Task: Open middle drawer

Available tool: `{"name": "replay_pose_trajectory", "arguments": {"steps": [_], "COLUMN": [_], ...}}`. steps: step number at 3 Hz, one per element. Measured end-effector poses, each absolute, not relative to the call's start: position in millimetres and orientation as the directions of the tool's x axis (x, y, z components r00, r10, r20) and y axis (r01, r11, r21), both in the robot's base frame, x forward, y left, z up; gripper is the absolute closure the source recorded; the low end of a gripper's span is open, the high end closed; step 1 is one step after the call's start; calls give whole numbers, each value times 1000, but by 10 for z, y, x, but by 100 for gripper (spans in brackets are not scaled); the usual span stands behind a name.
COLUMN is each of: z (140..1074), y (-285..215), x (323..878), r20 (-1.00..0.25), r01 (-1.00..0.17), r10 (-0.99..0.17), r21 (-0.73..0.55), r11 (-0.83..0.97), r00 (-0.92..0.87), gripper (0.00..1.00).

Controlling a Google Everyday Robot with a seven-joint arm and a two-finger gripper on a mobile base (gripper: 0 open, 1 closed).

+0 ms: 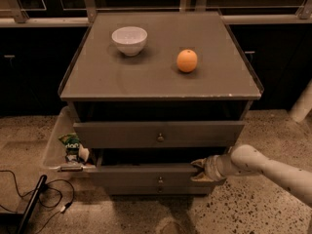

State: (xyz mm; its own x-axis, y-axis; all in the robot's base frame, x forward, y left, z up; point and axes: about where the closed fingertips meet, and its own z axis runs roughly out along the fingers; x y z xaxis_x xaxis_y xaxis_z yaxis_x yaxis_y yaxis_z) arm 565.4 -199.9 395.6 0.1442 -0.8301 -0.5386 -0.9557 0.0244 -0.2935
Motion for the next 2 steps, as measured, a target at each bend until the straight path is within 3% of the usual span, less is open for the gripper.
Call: {"name": "replay_pose_trajectory", "arguments": {"steps": [1, 2], "z": [3940, 3970], "y": [-2015, -2006], "x": [5634, 5621], "r20": [-556, -558], "r01": [-959, -960], "r10": [-820, -818], "r21": [-282, -279], "r11": [30, 30], "r00": [137, 137], "gripper": [58, 81]}}
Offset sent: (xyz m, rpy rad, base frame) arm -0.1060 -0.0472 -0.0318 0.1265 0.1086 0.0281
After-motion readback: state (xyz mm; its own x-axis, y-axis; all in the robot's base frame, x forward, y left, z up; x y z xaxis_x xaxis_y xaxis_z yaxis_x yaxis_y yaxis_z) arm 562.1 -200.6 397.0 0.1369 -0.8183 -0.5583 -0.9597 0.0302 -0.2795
